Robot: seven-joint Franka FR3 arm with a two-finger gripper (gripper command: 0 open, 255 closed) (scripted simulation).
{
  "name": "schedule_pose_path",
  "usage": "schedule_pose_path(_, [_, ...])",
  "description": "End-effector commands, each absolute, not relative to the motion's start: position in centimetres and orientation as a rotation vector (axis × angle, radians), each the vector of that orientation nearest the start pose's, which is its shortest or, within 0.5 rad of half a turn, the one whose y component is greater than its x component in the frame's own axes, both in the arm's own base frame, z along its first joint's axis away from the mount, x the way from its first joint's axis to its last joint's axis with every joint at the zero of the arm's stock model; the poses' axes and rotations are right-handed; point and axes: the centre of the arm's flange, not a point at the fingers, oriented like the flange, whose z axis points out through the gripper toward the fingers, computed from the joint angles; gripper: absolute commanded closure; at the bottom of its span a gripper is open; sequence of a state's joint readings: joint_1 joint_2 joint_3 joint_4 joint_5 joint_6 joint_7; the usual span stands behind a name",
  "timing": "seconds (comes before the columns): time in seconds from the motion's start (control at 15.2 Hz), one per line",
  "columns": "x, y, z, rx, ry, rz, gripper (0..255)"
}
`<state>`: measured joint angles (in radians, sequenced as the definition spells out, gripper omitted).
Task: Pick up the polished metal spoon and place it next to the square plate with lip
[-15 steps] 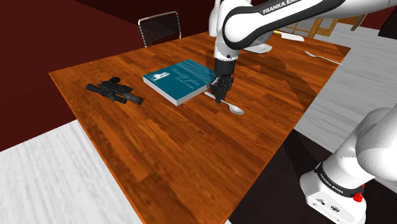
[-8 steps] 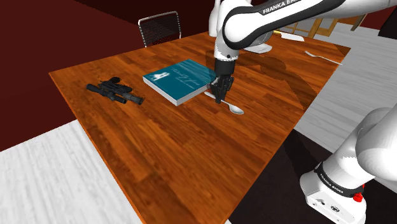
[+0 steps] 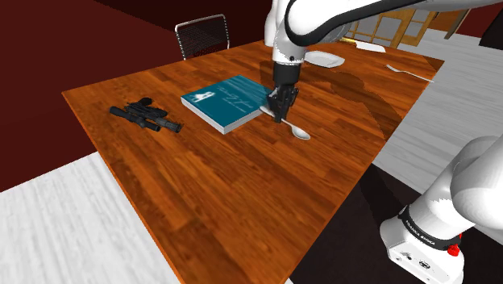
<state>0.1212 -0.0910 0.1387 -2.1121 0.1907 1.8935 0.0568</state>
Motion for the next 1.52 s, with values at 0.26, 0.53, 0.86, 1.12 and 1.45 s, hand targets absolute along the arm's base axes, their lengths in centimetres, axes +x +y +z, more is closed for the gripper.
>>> schedule_pose_path(0.26, [48.8,14.6,47.8,-2.985,-0.193,0.229,255])
schedule_pose_path(0.53, [48.8,14.6,49.9,-2.985,-0.193,0.229,255])
schedule_pose_path(0.86, [50.9,9.7,50.3,-2.985,-0.193,0.229,255])
schedule_pose_path(1.12, [53.0,4.9,50.3,-2.985,-0.193,0.229,255])
schedule_pose_path(1.45, [55.7,-1.2,50.3,-2.985,-0.193,0.229,255])
